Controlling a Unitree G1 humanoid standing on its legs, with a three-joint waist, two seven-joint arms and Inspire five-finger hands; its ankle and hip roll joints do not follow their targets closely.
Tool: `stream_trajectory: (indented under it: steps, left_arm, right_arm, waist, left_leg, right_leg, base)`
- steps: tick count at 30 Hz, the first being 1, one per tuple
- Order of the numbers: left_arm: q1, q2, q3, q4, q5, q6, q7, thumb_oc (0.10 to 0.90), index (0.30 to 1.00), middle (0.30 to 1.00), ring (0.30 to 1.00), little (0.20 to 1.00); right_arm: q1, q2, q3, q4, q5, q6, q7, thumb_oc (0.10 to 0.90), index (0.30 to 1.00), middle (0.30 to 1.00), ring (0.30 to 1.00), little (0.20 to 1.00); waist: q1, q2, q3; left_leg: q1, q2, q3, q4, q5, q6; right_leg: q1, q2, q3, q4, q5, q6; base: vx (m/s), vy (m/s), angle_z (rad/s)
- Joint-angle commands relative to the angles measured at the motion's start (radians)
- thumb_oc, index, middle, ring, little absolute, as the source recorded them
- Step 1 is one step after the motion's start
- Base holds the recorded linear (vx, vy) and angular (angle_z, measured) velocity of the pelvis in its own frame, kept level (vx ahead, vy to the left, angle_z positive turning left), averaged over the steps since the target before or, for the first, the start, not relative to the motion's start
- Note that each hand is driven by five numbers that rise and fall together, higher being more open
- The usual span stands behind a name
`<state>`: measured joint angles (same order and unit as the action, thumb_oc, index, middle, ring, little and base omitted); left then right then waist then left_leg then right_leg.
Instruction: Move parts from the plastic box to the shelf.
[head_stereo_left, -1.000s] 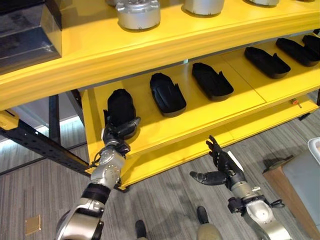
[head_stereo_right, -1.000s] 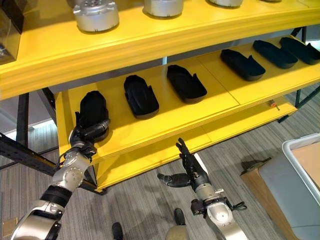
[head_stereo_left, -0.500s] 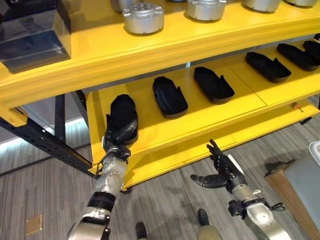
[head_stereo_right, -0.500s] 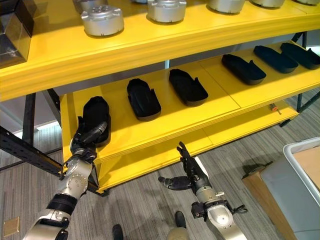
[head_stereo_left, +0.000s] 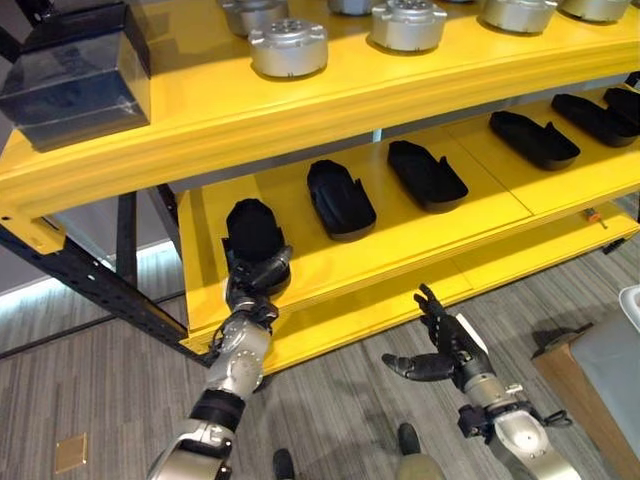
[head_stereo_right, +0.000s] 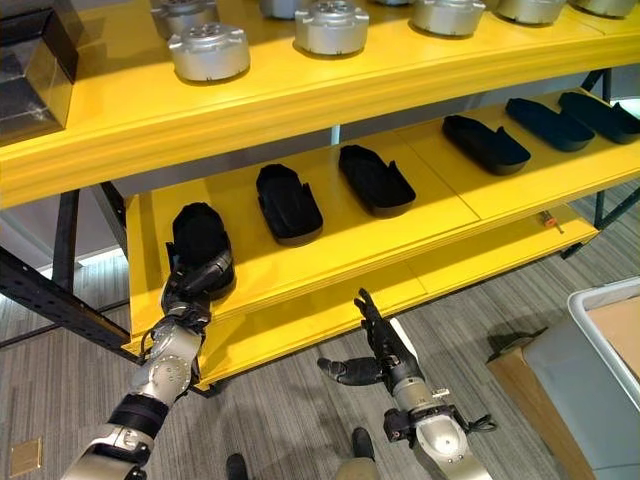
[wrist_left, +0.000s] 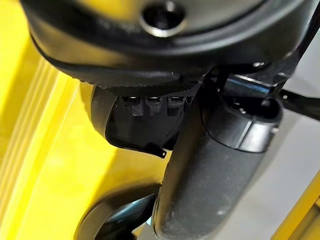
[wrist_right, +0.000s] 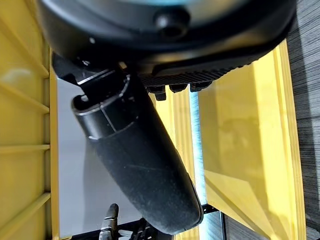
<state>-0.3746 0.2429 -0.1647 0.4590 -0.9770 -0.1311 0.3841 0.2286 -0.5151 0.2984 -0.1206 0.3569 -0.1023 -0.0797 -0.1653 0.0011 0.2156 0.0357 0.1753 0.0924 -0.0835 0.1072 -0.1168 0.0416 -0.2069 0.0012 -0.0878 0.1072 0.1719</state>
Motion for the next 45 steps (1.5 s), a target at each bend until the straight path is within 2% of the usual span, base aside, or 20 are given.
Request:
stream_trajectory:
  steps: [1,10,19,23,24,29,32,33,36,37,38,45]
  left_arm:
    - [-0.097,0.019,0.024,-0.013,-0.002,-0.05,-0.012,0.9,1.0,1.0,1.0,1.0]
    - [-0.105,0.017,0.031,-0.029,-0.014,-0.065,0.001,0.9,1.0,1.0,1.0,1.0]
    - [-0.13,0.077,0.041,-0.087,0.054,-0.067,0.023,0.9,1.0,1.0,1.0,1.0]
    - [-0.102,0.142,0.052,-0.215,0.256,-0.059,0.041,0.9,1.0,1.0,1.0,1.0]
    - [-0.071,0.177,0.059,-0.282,0.365,-0.054,0.021,0.9,1.0,1.0,1.0,1.0]
    - [0.028,0.282,0.1,-0.432,0.686,-0.083,0.006,0.9,1.0,1.0,1.0,1.0]
    - [0.085,0.314,0.123,-0.526,0.832,-0.096,0.011,0.9,1.0,1.0,1.0,1.0]
    - [0.106,0.348,0.13,-0.562,0.93,-0.098,0.008,0.9,1.0,1.0,1.0,1.0]
    - [0.19,0.389,0.15,-0.635,1.063,-0.11,-0.007,0.9,1.0,1.0,1.0,1.0]
    - [0.19,0.389,0.15,-0.636,1.063,-0.11,-0.007,0.9,1.0,1.0,1.0,1.0]
    - [0.279,0.438,0.165,-0.71,1.173,-0.132,-0.04,0.9,1.0,1.0,1.0,1.0]
    - [0.447,0.504,0.15,-0.815,1.306,-0.164,-0.096,0.9,1.0,1.0,1.0,1.0]
  right_arm:
    - [-0.059,0.014,-0.075,-0.15,0.007,-0.087,-0.016,0.9,1.0,1.0,1.0,1.0]
    - [-0.053,0.015,-0.074,-0.151,0.013,-0.091,-0.017,0.9,1.0,1.0,1.0,1.0]
    - [-0.056,0.007,-0.082,-0.146,0.01,-0.094,-0.012,0.9,1.0,1.0,1.0,1.0]
    - [-0.08,-0.006,-0.097,-0.137,-0.001,-0.105,-0.001,0.9,1.0,1.0,1.0,1.0]
    - [-0.093,-0.008,-0.109,-0.135,0.006,-0.113,0.007,0.9,1.0,1.0,1.0,1.0]
    - [-0.11,-0.008,-0.114,-0.121,0.042,-0.146,0.056,0.9,1.0,1.0,1.0,1.0]
    - [-0.108,-0.015,-0.117,-0.123,0.054,-0.157,0.074,0.9,1.0,1.0,1.0,1.0]
    - [-0.105,-0.018,-0.122,-0.125,0.061,-0.163,0.08,0.9,1.0,1.0,1.0,1.0]
    - [-0.094,-0.021,-0.136,-0.125,0.071,-0.175,0.093,0.9,1.0,1.0,1.0,1.0]
    - [-0.094,-0.021,-0.136,-0.125,0.071,-0.175,0.093,0.9,1.0,1.0,1.0,1.0]
    - [-0.082,-0.026,-0.143,-0.129,0.073,-0.183,0.102,0.9,1.0,1.0,1.0,1.0]
    - [-0.055,-0.049,-0.176,-0.152,0.067,-0.198,0.099,0.9,1.0,1.0,1.0,1.0]
  waist:
    - [0.001,-0.033,-0.015]
    - [0.002,-0.033,-0.018]
    - [0.008,-0.034,-0.024]
    - [0.016,-0.038,-0.02]
    - [0.019,-0.041,-0.018]
    - [0.026,-0.048,-0.015]
    - [0.031,-0.05,-0.012]
    - [0.033,-0.052,-0.013]
    - [0.04,-0.053,-0.012]
    - [0.04,-0.053,-0.012]
    - [0.047,-0.053,-0.009]
    - [0.054,-0.052,-0.004]
  left_leg:
    - [0.066,0.022,0.025,0.01,-0.063,0.009]
    - [0.066,0.019,0.024,0.009,-0.065,0.011]
    - [0.066,0.019,0.02,0.01,-0.065,0.012]
    - [0.064,0.018,0.016,0.01,-0.065,0.013]
    - [0.064,0.019,0.016,0.01,-0.065,0.012]
    - [0.066,0.024,0.025,0.01,-0.066,0.01]
    - [0.066,0.027,0.024,0.009,-0.066,0.008]
    - [0.063,0.028,0.025,0.008,-0.066,0.007]
    - [0.055,0.03,0.025,0.008,-0.059,0.007]
    - [0.055,0.03,0.025,0.008,-0.059,0.007]
    - [0.053,0.033,0.023,0.007,-0.058,0.007]
    - [0.049,0.037,0.019,0.004,-0.055,0.005]
  right_leg:
    - [0.025,-0.004,-0.018,0.038,-0.064,-0.015]
    - [0.026,-0.004,-0.017,0.036,-0.064,-0.015]
    - [0.03,-0.004,-0.022,0.036,-0.066,-0.016]
    - [0.032,-0.003,-0.025,0.035,-0.067,-0.016]
    - [0.03,-0.003,-0.025,0.037,-0.067,-0.017]
    - [0.025,0.0,-0.019,0.042,-0.067,-0.019]
    - [0.026,0.001,-0.02,0.041,-0.068,-0.019]
    - [0.024,0.002,-0.021,0.041,-0.068,-0.019]
    - [0.017,0.005,-0.021,0.041,-0.061,-0.02]
    - [0.017,0.005,-0.021,0.041,-0.061,-0.02]
    - [0.017,0.006,-0.024,0.04,-0.061,-0.021]
    - [0.018,0.013,-0.032,0.038,-0.062,-0.022]
  base:
    - [0.0,0.0,0.0]
    - [0.0,0.0,0.0]
    - [0.0,0.0,0.01]
    - [0.0,-0.003,0.04]
    - [-0.01,0.002,0.09]
    - [0.0,0.001,0.01]
    - [0.0,0.0,0.0]
    - [0.0,0.0,0.0]
    - [-0.02,-0.008,-0.01]
    - [-0.04,-0.023,-0.04]
    - [0.0,0.0,0.0]
    - [-0.01,-0.005,0.01]
